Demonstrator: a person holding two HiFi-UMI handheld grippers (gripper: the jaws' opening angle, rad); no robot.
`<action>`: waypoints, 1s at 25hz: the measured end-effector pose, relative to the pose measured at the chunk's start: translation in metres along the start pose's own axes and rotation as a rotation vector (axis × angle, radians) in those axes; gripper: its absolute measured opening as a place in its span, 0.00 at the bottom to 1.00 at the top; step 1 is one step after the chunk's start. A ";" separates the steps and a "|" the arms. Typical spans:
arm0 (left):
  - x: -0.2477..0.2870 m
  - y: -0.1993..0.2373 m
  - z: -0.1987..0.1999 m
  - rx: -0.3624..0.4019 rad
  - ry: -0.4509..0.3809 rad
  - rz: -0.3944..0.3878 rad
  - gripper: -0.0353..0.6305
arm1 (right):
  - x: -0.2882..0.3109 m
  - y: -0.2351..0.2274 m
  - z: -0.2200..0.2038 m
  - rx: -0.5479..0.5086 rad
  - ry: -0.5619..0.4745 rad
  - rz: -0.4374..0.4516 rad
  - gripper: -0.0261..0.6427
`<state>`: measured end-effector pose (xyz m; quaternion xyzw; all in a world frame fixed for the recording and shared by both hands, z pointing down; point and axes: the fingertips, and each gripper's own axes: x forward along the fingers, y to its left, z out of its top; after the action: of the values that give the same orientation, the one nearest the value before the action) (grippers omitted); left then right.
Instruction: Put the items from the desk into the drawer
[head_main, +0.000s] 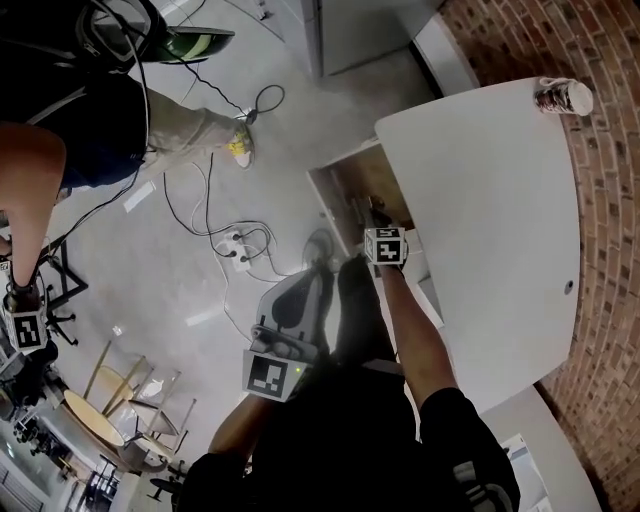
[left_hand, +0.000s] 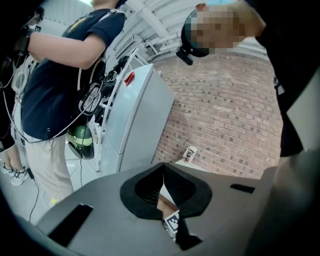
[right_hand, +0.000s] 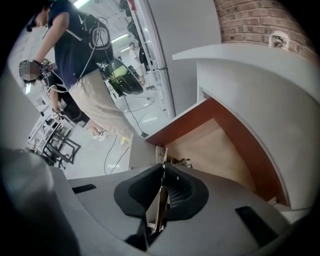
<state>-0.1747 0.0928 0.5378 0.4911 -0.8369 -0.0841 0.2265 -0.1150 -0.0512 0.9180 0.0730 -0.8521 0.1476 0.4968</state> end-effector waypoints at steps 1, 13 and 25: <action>0.002 0.001 -0.004 -0.002 0.005 0.000 0.06 | 0.004 -0.001 -0.001 0.001 0.000 -0.001 0.06; 0.004 0.009 -0.034 -0.016 0.050 0.011 0.06 | 0.045 -0.009 -0.016 0.042 0.042 -0.033 0.06; -0.001 0.013 -0.046 -0.018 0.056 0.016 0.06 | 0.061 -0.025 -0.034 0.060 0.108 -0.098 0.06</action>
<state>-0.1627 0.1041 0.5826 0.4846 -0.8333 -0.0761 0.2549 -0.1101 -0.0627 0.9912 0.1213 -0.8146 0.1521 0.5465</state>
